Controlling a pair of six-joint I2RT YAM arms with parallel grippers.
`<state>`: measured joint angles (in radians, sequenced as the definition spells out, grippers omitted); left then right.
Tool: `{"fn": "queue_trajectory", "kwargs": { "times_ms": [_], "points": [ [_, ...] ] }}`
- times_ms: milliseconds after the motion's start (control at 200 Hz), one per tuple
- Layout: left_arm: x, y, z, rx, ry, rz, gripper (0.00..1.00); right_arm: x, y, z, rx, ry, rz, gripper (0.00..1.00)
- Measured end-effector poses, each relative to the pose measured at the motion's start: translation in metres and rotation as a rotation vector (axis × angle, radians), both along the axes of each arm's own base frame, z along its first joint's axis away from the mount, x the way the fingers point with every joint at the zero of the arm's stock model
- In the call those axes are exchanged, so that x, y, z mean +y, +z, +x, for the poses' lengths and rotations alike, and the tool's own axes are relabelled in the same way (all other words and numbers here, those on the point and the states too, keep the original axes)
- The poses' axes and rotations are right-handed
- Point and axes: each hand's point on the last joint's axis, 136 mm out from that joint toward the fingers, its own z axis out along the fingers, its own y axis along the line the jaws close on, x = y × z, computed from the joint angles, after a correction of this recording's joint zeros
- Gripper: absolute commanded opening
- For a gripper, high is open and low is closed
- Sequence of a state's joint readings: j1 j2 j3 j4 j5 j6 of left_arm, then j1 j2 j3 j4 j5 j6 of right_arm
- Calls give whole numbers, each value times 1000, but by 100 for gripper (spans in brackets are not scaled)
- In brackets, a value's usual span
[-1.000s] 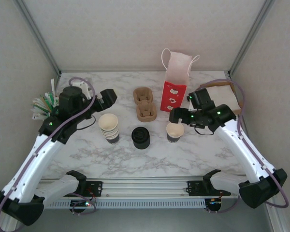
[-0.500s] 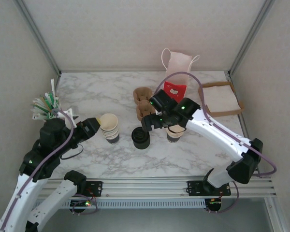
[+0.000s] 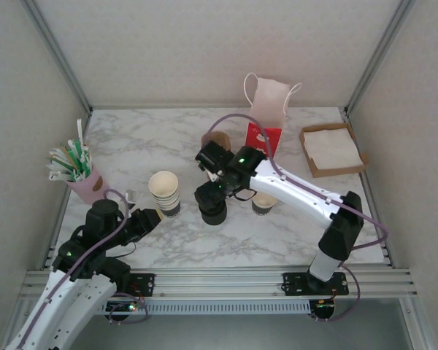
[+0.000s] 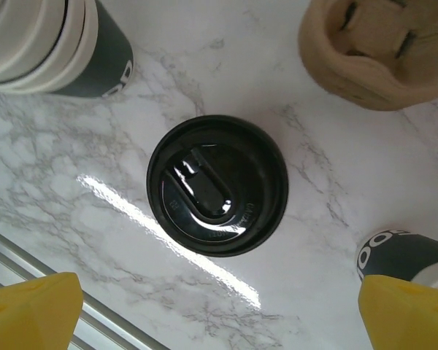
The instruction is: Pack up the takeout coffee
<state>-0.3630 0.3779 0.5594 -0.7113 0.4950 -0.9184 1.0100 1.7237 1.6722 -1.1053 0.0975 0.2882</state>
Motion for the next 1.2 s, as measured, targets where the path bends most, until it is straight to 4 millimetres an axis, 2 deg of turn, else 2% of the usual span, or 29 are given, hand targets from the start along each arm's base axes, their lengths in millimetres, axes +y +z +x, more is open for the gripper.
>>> {"fn": "queue_trajectory", "kwargs": {
  "times_ms": [145,380,591,816,1202],
  "points": [
    [-4,-25,-1,57,-10,-13,21,3,-20,-4,17,45,-73,96],
    [-18,-47,2,84,-43,-44,24,16,-26,-1,10,91,-105,94],
    [-42,-68,-5,117,-116,-55,29,25,-39,4,7,98,-144,93],
    [-62,-80,-8,117,-140,-68,31,24,-55,11,5,89,-204,93],
    [-70,-88,1,105,-112,-95,35,20,-60,15,12,71,-222,89]
  ]
}}
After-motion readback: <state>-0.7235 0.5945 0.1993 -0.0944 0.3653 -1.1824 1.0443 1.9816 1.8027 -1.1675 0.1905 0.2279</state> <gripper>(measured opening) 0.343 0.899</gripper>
